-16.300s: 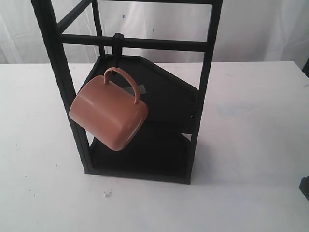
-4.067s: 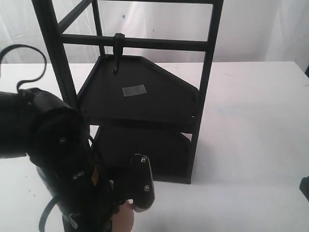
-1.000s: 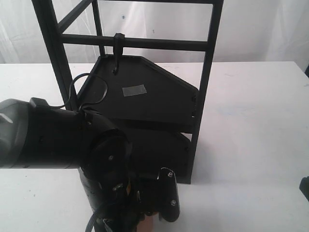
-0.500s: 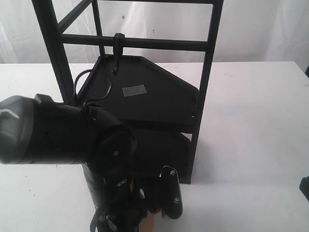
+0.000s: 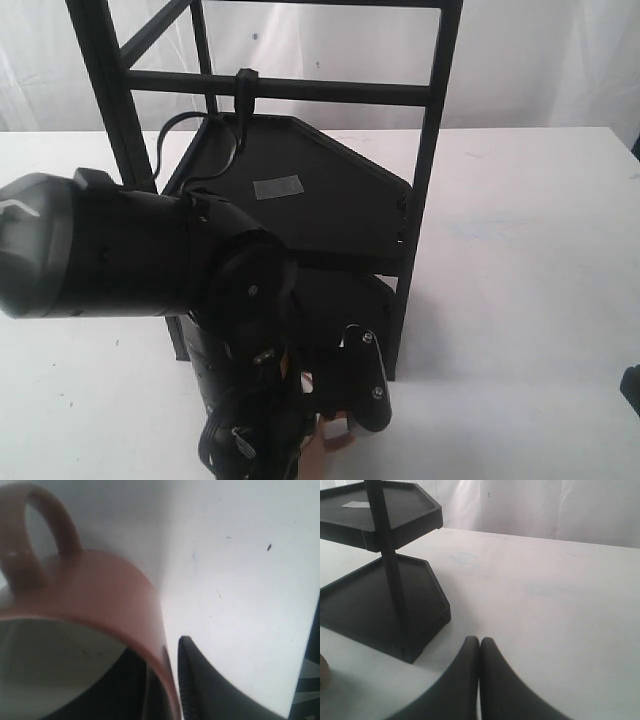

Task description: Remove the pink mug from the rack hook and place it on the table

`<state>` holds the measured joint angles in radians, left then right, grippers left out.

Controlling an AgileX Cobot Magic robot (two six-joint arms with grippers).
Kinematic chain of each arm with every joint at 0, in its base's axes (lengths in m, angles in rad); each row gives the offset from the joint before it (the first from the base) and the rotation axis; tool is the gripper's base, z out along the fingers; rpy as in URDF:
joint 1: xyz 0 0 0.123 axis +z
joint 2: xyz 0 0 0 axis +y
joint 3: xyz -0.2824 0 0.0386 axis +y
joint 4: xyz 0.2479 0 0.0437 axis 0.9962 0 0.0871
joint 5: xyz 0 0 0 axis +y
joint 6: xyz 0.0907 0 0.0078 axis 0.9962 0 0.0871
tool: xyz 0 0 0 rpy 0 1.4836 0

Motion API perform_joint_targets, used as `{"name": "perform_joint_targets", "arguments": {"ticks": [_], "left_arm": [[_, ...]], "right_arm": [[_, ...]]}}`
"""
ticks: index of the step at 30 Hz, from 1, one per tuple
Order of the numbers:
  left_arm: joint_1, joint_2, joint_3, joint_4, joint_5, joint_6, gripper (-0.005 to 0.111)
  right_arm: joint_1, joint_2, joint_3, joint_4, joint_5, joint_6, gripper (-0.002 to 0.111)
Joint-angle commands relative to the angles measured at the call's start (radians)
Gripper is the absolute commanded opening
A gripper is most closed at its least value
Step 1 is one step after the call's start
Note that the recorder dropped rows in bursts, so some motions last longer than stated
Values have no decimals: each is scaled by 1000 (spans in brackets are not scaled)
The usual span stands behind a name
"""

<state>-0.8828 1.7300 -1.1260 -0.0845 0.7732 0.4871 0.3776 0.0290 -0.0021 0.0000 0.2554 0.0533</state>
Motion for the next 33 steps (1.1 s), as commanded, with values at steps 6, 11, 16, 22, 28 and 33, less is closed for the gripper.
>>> {"name": "perform_joint_targets", "arguments": {"ticks": [6, 11, 16, 22, 28, 33], "left_arm": [[-5, -9, -4, -4, 27, -5, 29], [-5, -9, -4, -4, 31, -14, 29], [-5, -9, -4, -4, 31, -19, 29], [-5, -54, -4, -4, 22, -28, 29], [-5, -163, -4, -4, 32, -28, 29], [-5, -273, -4, -43, 41, -51, 29]], "right_arm": [[-9, -3, 2, 6, -7, -11, 0], [-9, -3, 2, 6, -7, -11, 0], [-9, -3, 2, 6, -7, -11, 0], [-9, -3, 2, 6, -7, -11, 0], [-9, -3, 2, 0, -7, -4, 0], [-9, -3, 2, 0, -7, -4, 0]]}}
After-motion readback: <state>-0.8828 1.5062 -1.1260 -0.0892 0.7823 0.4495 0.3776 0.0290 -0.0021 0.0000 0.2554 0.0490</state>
